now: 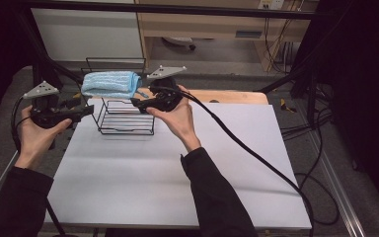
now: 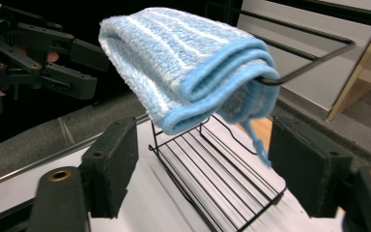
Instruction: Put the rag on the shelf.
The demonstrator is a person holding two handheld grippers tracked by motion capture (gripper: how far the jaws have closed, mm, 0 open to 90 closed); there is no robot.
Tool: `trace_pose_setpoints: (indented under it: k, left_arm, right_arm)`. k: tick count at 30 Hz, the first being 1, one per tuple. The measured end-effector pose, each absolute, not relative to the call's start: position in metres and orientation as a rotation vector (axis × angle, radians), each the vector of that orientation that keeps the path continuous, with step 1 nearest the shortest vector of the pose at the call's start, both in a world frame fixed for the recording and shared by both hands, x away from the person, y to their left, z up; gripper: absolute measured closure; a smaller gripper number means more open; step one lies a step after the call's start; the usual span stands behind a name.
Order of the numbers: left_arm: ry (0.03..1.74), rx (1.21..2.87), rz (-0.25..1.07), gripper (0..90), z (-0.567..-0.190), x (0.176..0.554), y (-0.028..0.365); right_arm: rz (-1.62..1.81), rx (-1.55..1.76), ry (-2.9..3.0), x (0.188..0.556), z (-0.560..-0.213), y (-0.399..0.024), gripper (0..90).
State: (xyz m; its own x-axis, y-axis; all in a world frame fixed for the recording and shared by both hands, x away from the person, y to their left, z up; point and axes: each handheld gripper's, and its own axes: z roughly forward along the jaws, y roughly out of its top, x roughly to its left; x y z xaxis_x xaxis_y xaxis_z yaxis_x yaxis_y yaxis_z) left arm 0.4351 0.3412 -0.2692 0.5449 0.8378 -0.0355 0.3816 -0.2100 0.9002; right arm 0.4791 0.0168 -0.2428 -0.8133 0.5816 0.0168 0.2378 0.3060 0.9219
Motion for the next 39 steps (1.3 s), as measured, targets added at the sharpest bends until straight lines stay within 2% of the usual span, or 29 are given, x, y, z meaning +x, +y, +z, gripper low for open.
trace_pose_setpoints:
  k: [13,27,39]
  left_arm:
    - [1.006,1.841,0.569,24.4,-0.287,0.422,0.334]
    - [1.024,1.903,0.512,11.0,-0.337,0.415,0.31]
    - [1.011,1.926,0.454,9.3,-0.381,0.4,0.292]
  right_arm:
    - [1.418,0.751,2.267,0.466,-0.254,-0.02,8.1]
    - [1.365,0.855,2.29,0.451,-0.294,-0.078,4.0]
    - [1.321,0.956,2.3,0.428,-0.34,-0.133,0.8]
